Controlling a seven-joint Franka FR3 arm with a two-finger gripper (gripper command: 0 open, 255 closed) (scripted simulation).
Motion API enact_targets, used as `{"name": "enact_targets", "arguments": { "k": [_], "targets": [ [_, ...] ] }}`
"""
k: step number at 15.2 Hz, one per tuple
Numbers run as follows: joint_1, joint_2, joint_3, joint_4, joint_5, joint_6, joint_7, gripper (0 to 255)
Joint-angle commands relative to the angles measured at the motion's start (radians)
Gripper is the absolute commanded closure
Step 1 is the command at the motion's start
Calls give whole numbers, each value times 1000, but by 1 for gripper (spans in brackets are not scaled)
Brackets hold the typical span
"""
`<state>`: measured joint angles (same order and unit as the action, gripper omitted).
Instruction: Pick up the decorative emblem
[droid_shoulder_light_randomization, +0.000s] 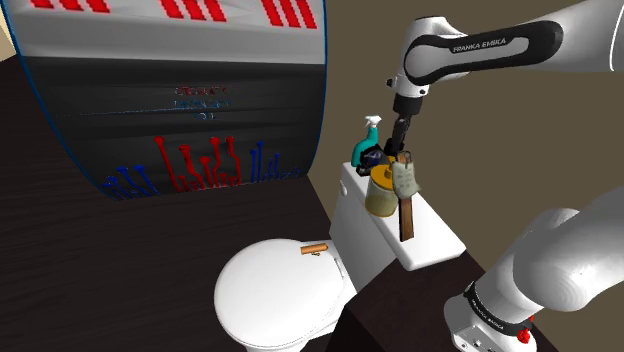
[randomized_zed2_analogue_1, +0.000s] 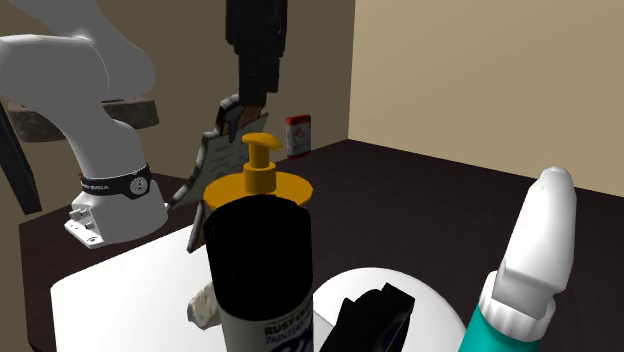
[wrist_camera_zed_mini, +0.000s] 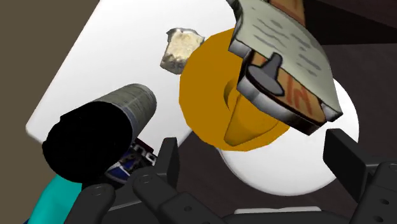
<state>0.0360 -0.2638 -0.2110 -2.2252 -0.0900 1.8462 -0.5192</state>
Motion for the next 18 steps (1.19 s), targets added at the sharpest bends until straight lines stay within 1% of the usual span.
{"name": "enact_targets", "arguments": {
  "k": [1,8,14,15,18],
  "targets": [
    [2,77,-12,37,-12,40,-54,0],
    [0,344,-28,212,-29,140,-216,0],
    [-14,575,-18,408,-40,190,-336,0],
    [-15,587,-17,419,-40,191,-342,0],
    [-17,605,-16,402,-39,225,-338,0]
  ]
}}
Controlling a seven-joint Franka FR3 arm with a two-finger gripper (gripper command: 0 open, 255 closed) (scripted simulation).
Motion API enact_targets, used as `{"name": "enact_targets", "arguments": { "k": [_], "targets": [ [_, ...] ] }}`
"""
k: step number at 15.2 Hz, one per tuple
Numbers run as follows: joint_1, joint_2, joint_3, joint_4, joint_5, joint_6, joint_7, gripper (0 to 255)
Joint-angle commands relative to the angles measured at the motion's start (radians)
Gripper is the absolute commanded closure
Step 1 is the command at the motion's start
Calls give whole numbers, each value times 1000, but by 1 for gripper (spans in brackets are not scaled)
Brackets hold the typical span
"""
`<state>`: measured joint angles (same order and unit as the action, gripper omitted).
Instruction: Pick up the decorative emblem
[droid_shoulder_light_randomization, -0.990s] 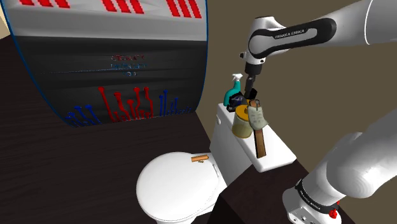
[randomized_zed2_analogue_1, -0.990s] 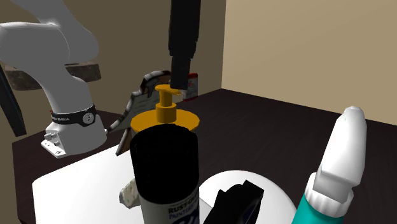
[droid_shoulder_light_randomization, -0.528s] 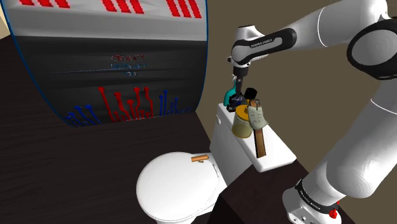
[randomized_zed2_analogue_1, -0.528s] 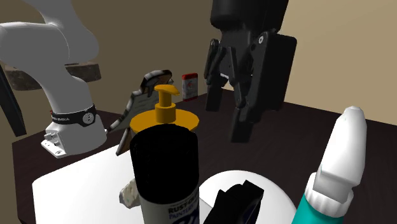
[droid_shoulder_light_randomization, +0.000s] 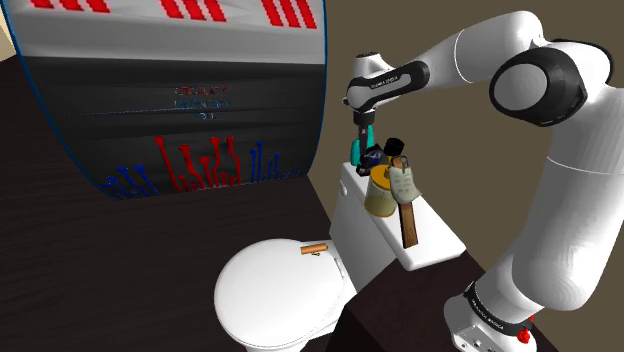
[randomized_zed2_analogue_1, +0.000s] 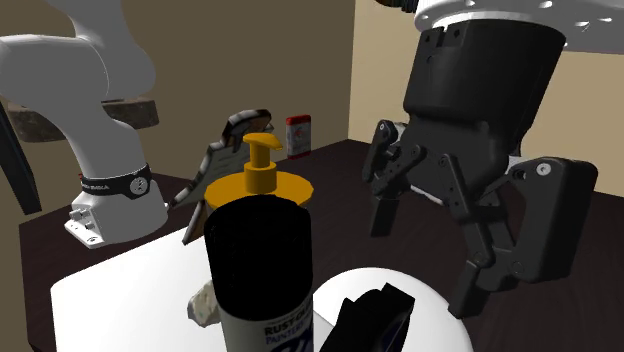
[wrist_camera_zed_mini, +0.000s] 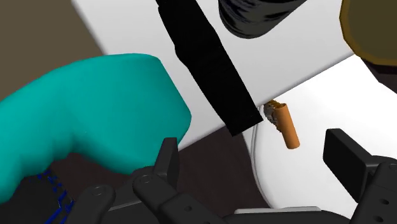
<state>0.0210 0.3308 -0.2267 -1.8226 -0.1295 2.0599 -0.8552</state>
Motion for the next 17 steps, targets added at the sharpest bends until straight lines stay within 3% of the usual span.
{"name": "enact_targets", "arguments": {
  "k": [1,6,7,17],
  "targets": [
    [-2,16,1,-6,1,23,-1,0],
    [-4,40,2,-23,4,63,3,0],
    [-4,40,2,-23,3,63,4,255],
    [-4,33,2,-19,3,52,2,255]
  ]
}}
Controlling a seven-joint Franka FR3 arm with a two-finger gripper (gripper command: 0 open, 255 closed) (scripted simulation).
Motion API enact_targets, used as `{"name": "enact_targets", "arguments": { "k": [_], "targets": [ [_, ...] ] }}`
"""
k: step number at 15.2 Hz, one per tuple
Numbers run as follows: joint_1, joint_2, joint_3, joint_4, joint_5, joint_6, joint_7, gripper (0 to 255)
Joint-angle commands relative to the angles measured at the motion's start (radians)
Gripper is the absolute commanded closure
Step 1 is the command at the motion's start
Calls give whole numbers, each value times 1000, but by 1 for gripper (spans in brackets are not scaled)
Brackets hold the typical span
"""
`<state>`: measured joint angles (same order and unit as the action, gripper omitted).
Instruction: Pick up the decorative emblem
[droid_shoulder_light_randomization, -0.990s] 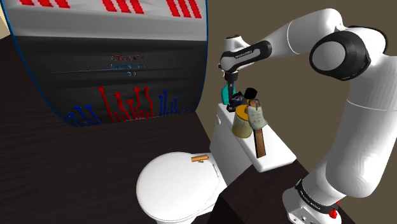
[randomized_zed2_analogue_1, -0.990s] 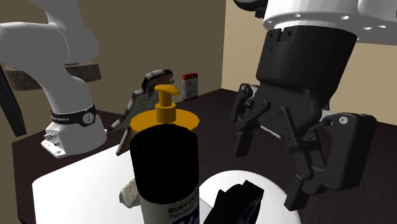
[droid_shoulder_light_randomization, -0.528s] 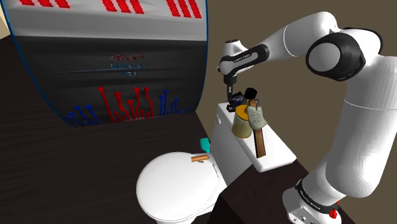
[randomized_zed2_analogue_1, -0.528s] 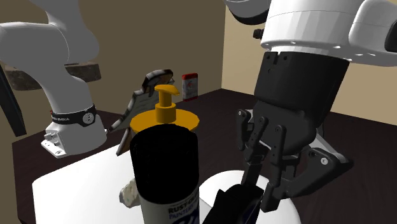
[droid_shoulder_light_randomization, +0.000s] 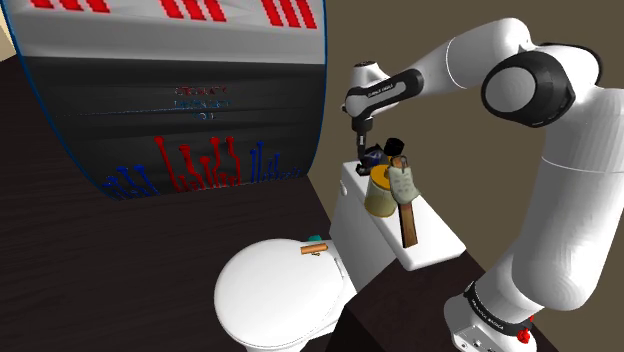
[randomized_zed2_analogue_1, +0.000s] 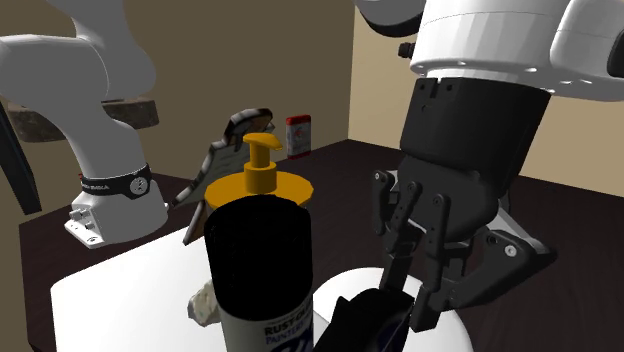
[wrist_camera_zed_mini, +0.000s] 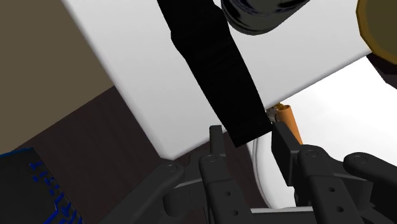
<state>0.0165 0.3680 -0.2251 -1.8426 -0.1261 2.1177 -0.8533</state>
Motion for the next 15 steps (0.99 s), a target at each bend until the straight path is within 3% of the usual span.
{"name": "enact_targets", "arguments": {
  "k": [1,15],
  "targets": [
    [1,-11,-1,6,-1,-17,-1,255],
    [7,-82,-4,88,-8,-169,-17,255]
  ]
}}
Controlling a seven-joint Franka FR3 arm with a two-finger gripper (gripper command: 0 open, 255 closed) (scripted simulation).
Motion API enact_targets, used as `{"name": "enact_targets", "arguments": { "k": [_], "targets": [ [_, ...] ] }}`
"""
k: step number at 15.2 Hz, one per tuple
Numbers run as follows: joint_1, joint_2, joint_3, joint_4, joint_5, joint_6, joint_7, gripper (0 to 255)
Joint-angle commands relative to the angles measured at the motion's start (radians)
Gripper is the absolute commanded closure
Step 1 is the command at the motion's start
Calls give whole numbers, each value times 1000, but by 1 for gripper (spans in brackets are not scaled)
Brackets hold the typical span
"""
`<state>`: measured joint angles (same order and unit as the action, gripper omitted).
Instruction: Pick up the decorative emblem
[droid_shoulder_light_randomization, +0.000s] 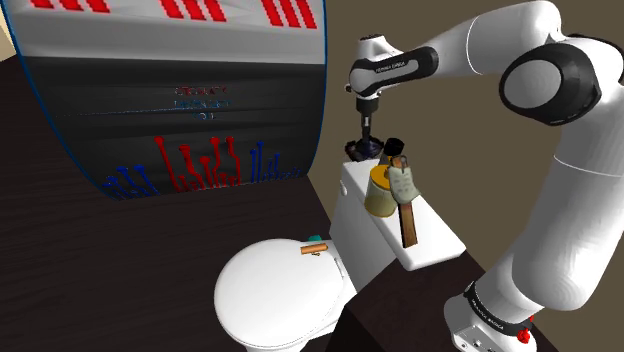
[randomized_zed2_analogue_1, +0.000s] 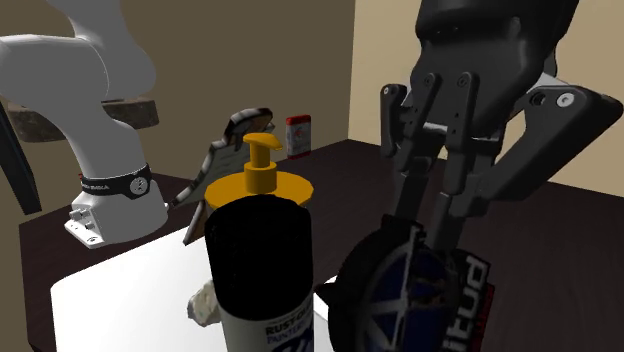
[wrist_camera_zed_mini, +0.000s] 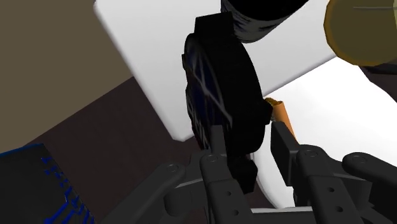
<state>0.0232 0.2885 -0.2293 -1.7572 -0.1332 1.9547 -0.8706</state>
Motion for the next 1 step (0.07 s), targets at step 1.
{"name": "enact_targets", "arguments": {
  "k": [1],
  "targets": [
    [1,-3,0,3,0,-6,0,255]
  ]
}}
